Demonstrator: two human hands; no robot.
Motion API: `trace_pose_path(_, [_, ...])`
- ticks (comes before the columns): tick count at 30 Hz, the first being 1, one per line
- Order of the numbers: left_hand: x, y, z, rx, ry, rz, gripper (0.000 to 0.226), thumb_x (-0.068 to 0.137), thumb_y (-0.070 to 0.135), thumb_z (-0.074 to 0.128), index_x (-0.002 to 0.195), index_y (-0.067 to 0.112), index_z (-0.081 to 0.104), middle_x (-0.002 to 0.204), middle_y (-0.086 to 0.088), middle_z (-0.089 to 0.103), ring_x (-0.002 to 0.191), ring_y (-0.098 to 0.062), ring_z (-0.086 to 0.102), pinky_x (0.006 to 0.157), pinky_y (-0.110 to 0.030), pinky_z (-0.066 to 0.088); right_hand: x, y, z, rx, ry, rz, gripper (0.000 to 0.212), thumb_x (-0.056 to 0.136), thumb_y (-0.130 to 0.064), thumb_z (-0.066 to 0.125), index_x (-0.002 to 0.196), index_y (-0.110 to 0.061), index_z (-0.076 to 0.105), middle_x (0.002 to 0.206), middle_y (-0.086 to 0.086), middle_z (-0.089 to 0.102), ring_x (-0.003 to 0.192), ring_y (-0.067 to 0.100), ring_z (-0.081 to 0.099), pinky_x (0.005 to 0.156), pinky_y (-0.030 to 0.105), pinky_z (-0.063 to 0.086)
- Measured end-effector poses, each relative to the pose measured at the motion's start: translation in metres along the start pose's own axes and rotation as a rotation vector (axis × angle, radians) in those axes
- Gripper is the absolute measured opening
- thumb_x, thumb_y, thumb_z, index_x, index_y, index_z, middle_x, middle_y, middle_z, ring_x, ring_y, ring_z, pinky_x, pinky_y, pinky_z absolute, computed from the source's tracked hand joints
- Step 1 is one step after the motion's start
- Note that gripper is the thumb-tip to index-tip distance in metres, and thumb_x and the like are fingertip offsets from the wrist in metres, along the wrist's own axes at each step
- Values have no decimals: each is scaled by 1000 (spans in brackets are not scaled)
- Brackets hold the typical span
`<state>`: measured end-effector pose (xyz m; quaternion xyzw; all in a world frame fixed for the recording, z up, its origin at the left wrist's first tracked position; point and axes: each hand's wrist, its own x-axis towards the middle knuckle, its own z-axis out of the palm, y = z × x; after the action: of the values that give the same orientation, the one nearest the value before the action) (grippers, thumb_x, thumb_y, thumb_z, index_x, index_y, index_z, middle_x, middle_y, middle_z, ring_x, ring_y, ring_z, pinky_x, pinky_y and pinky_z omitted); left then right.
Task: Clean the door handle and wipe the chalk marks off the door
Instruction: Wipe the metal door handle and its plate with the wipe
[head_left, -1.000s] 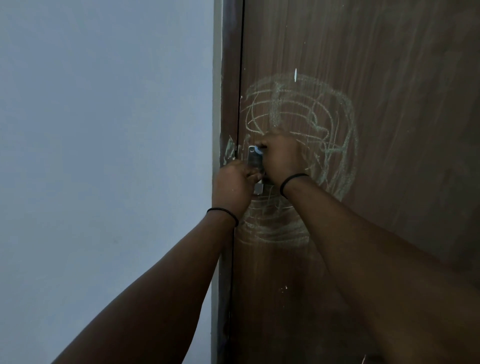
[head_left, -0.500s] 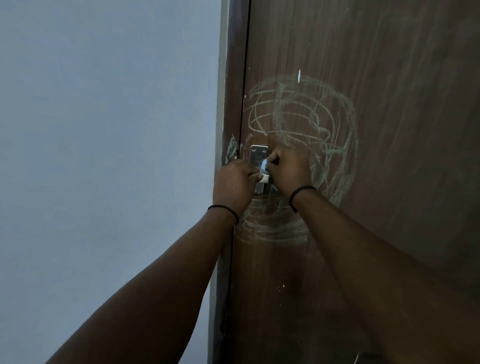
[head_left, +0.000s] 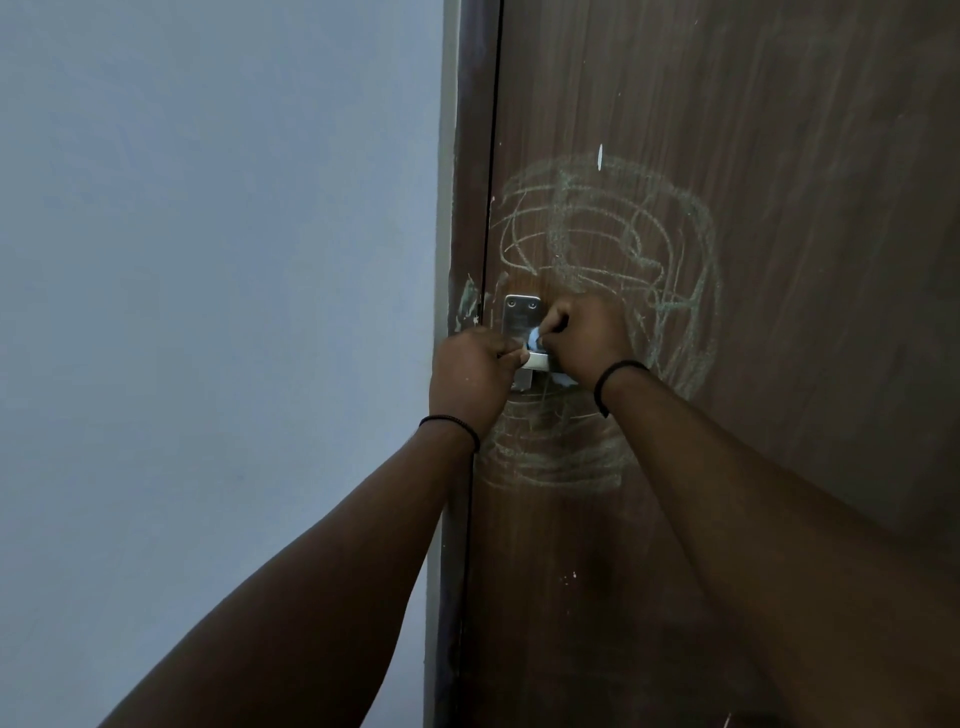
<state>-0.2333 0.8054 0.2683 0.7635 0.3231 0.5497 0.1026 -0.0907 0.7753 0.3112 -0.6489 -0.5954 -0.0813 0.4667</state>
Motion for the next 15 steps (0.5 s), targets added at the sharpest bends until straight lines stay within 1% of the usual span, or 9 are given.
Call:
trace_pose_path(1, [-2,0,1,-19,12,-13,13,86,19,71,95,15,78,86,-2,76,73,-10,64,69,-22,52,-1,-3,1,5,44,-14,19,77,-1,67,65,-16,69,74,-3,70,72,11,65,69,35,58])
trace_pose_path(2, [-4,-1,2,-38,25,-29,15,86,18,70,99,16,78,89,-1,76,76,-11,66,73,-23,53,-2,-6,3,18,91,-46,21,77,0,63,65,-16,68,73,-5,68,71,5,63,68,28,56])
trace_pose_path(4, [-11,-3,5,-51,61,-56,19,88,17,68,106,17,75,96,-1,76,82,-12,68,78,-23,53,-5,-13,6,44,149,-138,22,79,1,60,65,-16,67,71,-10,62,64,-2,59,60,8,46])
trace_pose_path(5, [-15,-5,6,-50,86,-71,20,89,18,67,108,18,74,97,-1,76,83,-12,69,80,-23,53,-6,-16,7,42,159,-177,20,80,-1,61,68,-14,69,74,-8,61,63,-2,57,59,6,43])
trace_pose_path(6, [-18,-7,7,-57,119,-93,21,89,20,67,108,19,74,97,0,76,83,-11,68,80,-23,53,-4,-17,7,34,162,-213,16,82,-2,62,72,-11,72,79,-3,63,66,0,56,61,9,43])
trace_pose_path(8, [-20,-8,9,-101,180,-150,19,87,24,69,105,22,75,94,6,76,78,0,65,76,-15,49,1,-20,9,-54,190,-305,13,84,-2,62,83,-6,74,89,8,65,76,13,59,68,19,45])
trace_pose_path(10, [-18,-4,10,-121,196,-177,12,85,26,71,95,24,78,77,17,73,66,9,59,66,-4,40,7,-26,13,-193,187,-406,16,82,4,60,90,-1,74,92,16,64,83,24,60,70,29,47])
trace_pose_path(12, [-14,2,8,-118,169,-196,5,82,27,73,81,26,78,59,26,58,60,9,58,57,-5,37,12,-31,16,-269,114,-459,19,78,7,57,88,1,71,90,16,65,84,29,60,71,37,49])
trace_pose_path(15, [-12,2,5,-139,150,-266,17,80,31,76,64,26,73,50,24,54,56,5,58,51,-8,35,16,-34,19,-372,65,-475,16,75,5,55,78,-4,68,80,11,64,78,25,57,69,41,48])
